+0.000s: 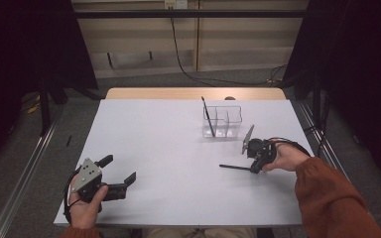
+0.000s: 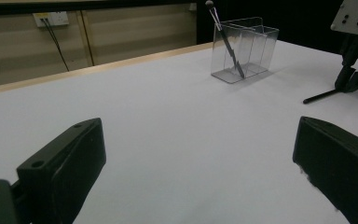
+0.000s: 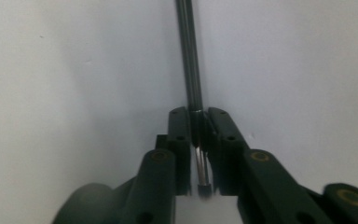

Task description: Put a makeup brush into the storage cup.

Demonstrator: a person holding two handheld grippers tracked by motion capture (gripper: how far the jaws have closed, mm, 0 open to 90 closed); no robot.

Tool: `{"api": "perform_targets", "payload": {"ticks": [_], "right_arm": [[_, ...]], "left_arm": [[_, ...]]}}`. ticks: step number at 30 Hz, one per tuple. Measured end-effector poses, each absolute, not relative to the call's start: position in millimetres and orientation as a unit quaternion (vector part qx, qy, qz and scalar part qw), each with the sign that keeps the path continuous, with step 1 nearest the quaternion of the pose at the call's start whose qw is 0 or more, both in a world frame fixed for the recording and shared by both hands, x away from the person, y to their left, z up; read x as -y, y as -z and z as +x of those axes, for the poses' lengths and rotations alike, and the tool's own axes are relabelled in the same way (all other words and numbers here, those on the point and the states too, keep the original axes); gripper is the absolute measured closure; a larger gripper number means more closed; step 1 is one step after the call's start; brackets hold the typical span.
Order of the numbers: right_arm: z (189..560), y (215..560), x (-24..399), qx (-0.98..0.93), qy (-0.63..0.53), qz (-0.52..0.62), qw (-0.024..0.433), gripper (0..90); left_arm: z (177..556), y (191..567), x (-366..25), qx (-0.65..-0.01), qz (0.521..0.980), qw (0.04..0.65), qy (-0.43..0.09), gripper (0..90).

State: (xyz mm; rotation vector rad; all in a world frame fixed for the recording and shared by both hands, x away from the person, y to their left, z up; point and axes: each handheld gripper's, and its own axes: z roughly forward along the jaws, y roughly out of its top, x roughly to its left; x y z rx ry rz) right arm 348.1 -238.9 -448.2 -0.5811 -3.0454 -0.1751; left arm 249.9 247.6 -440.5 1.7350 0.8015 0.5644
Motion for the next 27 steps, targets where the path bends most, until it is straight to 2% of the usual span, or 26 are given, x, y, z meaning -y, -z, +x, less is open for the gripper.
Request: {"api": "perform_targets", "payload": {"ticks": [18, 27], "right_arm": [[351.1, 447.1, 242.0, 0.979, 0.063, -0.192, 0.029, 84.8], [347.9, 442.2, 245.4, 0.975, 0.083, -0.204, 0.015, 84.8]], "left_arm": [[250.0, 440.5, -248.4, -0.340, 0.730, 0.543, -0.240, 2.6], [249.6, 440.2, -248.0, -0.338, 0.729, 0.544, -0.240, 2.5]]}}
